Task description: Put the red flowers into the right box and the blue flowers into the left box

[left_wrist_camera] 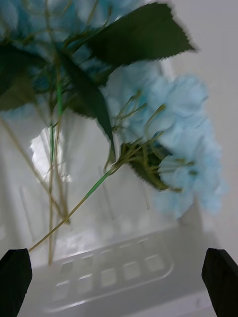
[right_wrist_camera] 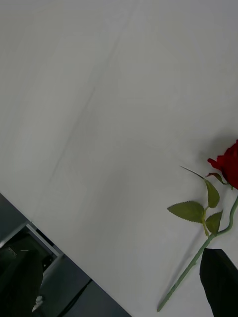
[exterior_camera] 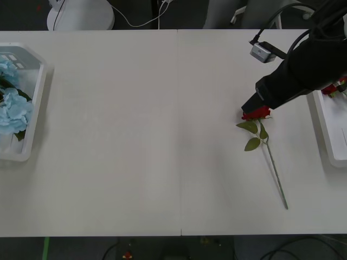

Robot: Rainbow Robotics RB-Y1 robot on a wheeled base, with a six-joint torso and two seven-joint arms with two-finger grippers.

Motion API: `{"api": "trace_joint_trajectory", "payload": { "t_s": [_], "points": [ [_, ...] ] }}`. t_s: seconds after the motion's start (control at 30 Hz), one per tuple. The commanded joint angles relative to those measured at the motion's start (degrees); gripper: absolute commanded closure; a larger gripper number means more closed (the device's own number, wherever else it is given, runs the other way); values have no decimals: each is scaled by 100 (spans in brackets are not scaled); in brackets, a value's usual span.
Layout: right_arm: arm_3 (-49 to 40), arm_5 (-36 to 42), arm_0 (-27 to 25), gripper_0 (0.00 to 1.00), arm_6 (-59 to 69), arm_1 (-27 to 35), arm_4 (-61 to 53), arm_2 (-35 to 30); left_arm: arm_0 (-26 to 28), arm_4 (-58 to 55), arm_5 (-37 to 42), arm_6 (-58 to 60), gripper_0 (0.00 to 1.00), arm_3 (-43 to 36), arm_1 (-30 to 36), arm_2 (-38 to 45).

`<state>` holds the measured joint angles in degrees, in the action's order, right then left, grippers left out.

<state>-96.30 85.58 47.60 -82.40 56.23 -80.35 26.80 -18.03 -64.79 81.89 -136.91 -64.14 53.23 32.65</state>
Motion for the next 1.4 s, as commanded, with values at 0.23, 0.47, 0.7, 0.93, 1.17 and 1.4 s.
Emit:
{"api": "trace_joint_trajectory", "payload": {
  "t_s": [0.23,0.47,0.7,0.93,1.17,1.4],
  "points": [
    [498,679,-76,8,717,-701,1698,-43,-52,-1668,248,288,0,-274,319,-259],
    [533,486,-462,8,673,-965,2849,168,-52,-2028,600,1879,0,-1145,311,-602],
    [683,231,-717,8,717,-1290,3640,326,-60,-2485,617,3171,0,-1971,258,-1112],
    [1333,3,-735,8,646,-1668,4036,326,-60,-1782,-77,4770,0,-3280,-76,-1788],
    [1816,-305,-726,8,585,-1966,4317,335,-289,-350,-191,6221,0,-3825,-797,-2105],
    [2238,-613,-726,8,462,-2160,4537,326,-1300,1074,-191,7143,0,-3315,-1412,-3045]
  ]
}}
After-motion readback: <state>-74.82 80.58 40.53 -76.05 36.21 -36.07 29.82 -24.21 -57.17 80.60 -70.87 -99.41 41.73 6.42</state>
